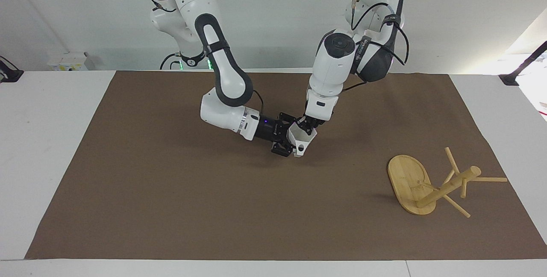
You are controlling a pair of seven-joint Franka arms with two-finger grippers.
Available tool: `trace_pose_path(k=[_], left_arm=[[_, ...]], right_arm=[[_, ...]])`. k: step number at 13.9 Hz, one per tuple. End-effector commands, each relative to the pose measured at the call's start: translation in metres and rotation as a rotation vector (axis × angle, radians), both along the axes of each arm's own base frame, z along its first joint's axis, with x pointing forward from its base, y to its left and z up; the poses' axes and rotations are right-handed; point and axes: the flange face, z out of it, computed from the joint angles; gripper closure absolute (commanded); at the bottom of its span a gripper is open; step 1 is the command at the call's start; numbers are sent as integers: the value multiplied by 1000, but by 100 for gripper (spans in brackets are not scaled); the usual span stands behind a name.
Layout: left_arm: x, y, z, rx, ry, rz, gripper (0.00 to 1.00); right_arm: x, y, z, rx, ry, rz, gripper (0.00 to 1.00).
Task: Hang cup on rack
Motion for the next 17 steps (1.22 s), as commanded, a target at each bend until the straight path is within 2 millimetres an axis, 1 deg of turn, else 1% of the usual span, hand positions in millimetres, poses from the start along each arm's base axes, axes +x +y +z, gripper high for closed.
trace_pose_path(k=[1, 2, 3, 4, 5, 6, 7, 8, 9, 11, 13, 14, 15, 16, 17], left_arm=[[16, 19, 1, 17, -70, 24, 100], [19, 21, 2, 7, -83, 34, 100], [27, 29, 6, -8, -105, 66, 100], [33, 36, 7, -17, -117, 97, 100], [37, 41, 9, -24, -128, 109, 100], [44, 51, 13, -40, -152, 133, 100], [50, 59, 17, -63, -180, 174, 100], [55, 72, 19, -88, -216, 216, 100], [59, 95, 18, -113, -263, 252, 100], [49, 134, 5, -184, -387, 301, 100], [35, 178, -22, -275, -546, 377, 100], [31, 201, -30, -321, -627, 422, 100], [27, 216, -35, -353, -680, 459, 100], [24, 223, -37, -380, -715, 484, 100], [22, 231, -39, -396, -740, 505, 100]], right_arm=[[0, -6, 6, 20, 16, -17, 34], [1, -8, 6, 21, 14, -17, 0], [0, -10, 13, 17, 8, -25, 0], [-1, -14, 27, 20, -8, -30, 0], [-1, -27, 25, 16, -4, -36, 0], [0, -43, 33, 20, -17, -46, 0], [-3, -56, 32, 16, -12, -31, 0], [1, -78, 35, 1, -26, -2, 0], [9, -108, 34, -40, -45, 41, 0], [21, -172, 34, -132, -69, 144, 0], [21, -239, 29, -205, -43, 222, 0], [20, -279, 26, -266, -30, 245, 0], [18, -317, 26, -339, -21, 276, 0], [18, -343, 34, -411, -23, 307, 0], [17, -362, 52, -523, -42, 352, 0]])
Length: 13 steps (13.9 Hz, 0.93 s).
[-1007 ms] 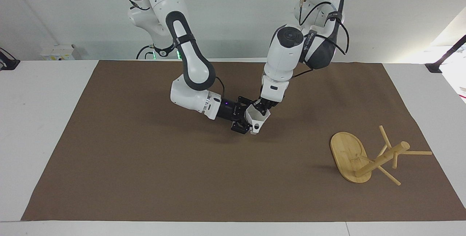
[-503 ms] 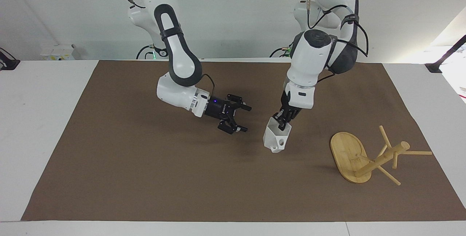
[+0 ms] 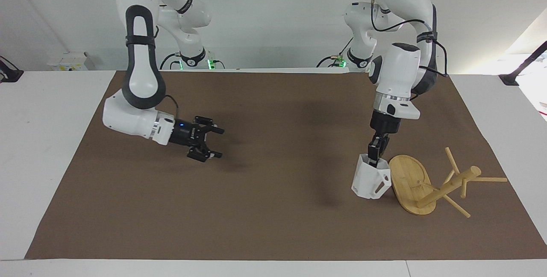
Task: Hang cup on rack
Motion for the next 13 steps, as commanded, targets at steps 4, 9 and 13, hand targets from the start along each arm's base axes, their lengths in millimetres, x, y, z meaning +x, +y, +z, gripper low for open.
trace_pose_path(k=[4, 9, 13], left_arm=[[-9, 27, -25, -55, -85, 63, 100], [-6, 37, -29, -53, -84, 82, 100], [-4, 41, -45, -44, -55, 88, 100]], right_arm=[[-19, -60, 111, -487, -7, 39, 0], [-47, -74, 207, -765, 43, -157, 0], [-51, -69, 278, -822, 202, -464, 0]])
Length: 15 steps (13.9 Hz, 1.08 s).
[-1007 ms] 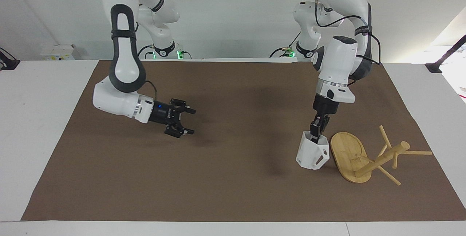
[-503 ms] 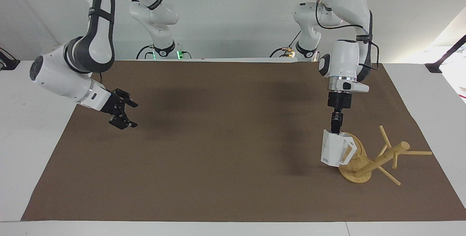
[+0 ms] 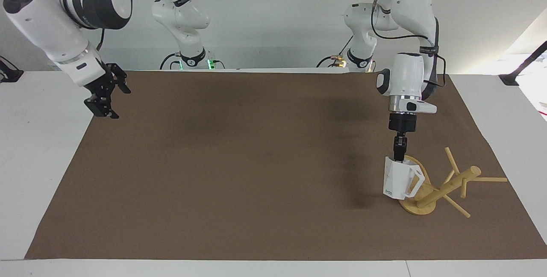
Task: Hang cup on rack
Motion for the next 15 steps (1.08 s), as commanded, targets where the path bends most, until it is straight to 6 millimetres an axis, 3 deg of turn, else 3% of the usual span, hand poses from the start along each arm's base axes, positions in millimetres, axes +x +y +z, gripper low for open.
trace_pose_path(k=[1, 2, 5, 6, 7, 10, 13, 15], left_arm=[[1, 13, -11, -3, 8, 22, 100], [3, 19, -16, 0, 16, 30, 100], [8, 39, -26, 3, 41, 67, 100], [11, 39, -29, 13, 89, 69, 74], [18, 41, -28, 27, 147, 71, 26], [25, 61, -21, 29, 183, 109, 22], [5, 63, -6, 44, 269, 111, 25], [-13, 66, 16, 67, 380, 113, 19]], right_arm=[[3, 0, 37, -63, 15, -178, 0], [0, 0, 50, -113, 18, -261, 0], [7, 20, 64, -180, 64, -548, 0], [5, 24, 63, -190, 89, -690, 0], [4, 32, 65, -202, 94, -782, 0], [-3, 44, 65, -220, 143, -953, 0], [-13, 47, 72, -201, 177, -1125, 0], [-15, 45, 68, -211, 188, -1213, 0]])
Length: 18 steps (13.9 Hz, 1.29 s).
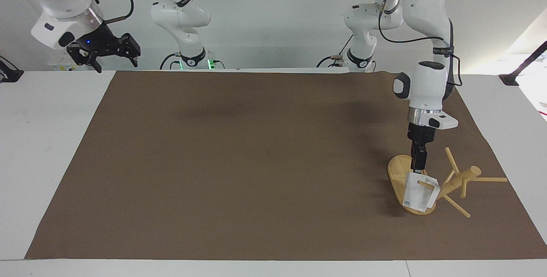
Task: Hang cup on rack
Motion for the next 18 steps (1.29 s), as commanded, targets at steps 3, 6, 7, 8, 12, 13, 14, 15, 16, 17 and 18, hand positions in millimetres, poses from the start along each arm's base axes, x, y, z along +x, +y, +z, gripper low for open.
trace_pose_path(k=[3, 6, 7, 8, 12, 13, 14, 15, 16, 17, 18], left_arm=[[-55, 12, 74, 54, 267, -10, 0], [-53, 25, 135, 135, 425, -159, 0], [-51, 40, 160, 169, 460, -240, 0], [-51, 49, 179, 205, 495, -349, 0], [-38, 57, 224, 372, 612, -824, 0], [-38, 53, 226, 407, 624, -930, 0], [-34, 52, 231, 427, 600, -1050, 0], [-30, 50, 234, 436, 582, -1121, 0], [-27, 48, 234, 420, 575, -1127, 0], [-25, 45, 242, 404, 563, -1132, 0], [-21, 44, 242, 398, 579, -1136, 0]], right_arm=[[-1, -4, -4, -1, 24, -132, 0], [1, 1, -4, 8, 8, -154, 0], [1, 2, -4, 33, 8, -173, 0], [2, 2, -3, 41, 5, -176, 0], [2, 6, -2, 43, -3, -157, 0], [2, 9, -1, 35, -6, -155, 0], [2, 10, 0, 30, -13, -154, 0], [3, 11, -1, 32, -16, -152, 0], [3, 10, -1, 32, -16, -154, 0], [3, 11, -1, 32, -15, -152, 0], [2, 11, 0, 32, -16, -154, 0]])
